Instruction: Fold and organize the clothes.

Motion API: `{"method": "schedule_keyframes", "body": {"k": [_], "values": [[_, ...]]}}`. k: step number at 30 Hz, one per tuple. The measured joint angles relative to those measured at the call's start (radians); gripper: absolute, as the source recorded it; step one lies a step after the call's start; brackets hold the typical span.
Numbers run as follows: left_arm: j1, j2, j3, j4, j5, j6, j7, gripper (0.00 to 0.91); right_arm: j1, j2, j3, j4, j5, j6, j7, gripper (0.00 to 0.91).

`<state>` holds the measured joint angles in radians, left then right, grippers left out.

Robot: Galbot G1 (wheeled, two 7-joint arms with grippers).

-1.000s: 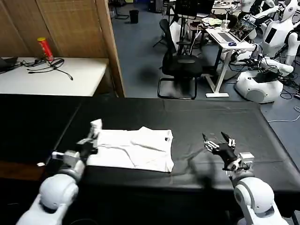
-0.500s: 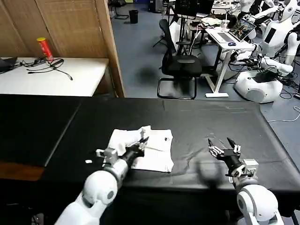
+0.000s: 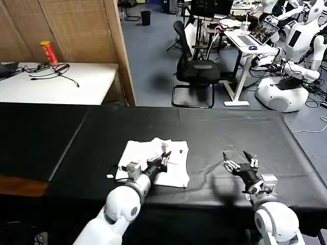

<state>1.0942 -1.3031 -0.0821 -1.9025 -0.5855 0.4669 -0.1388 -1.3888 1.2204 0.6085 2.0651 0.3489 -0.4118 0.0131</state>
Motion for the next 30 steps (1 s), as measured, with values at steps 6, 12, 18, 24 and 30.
{"method": "schedule_keyframes", "body": {"k": [6, 12, 18, 24, 30], "values": [[0.006, -0.081, -0.017, 0.022, -0.083, -0.001, -0.001, 0.878, 0.012, -0.029, -0.04, -0.008, 0.006, 0.001, -0.014, 0.878], [0.013, -0.062, -0.061, -0.035, 0.019, -0.058, 0.051, 0.878, 0.045, -0.082, -0.133, -0.002, 0.024, 0.018, -0.088, 0.878], [0.035, 0.053, -0.161, -0.068, 0.102, -0.087, 0.047, 0.878, 0.107, -0.158, -0.291, -0.016, -0.052, 0.052, -0.182, 0.878], [0.078, 0.102, -0.233, -0.079, 0.169, -0.091, 0.047, 0.878, 0.206, -0.197, -0.47, -0.062, -0.181, 0.086, -0.222, 0.878], [0.115, 0.102, -0.267, -0.08, 0.198, -0.093, 0.046, 0.878, 0.338, -0.189, -0.622, -0.121, -0.223, 0.081, -0.221, 0.878]]}}
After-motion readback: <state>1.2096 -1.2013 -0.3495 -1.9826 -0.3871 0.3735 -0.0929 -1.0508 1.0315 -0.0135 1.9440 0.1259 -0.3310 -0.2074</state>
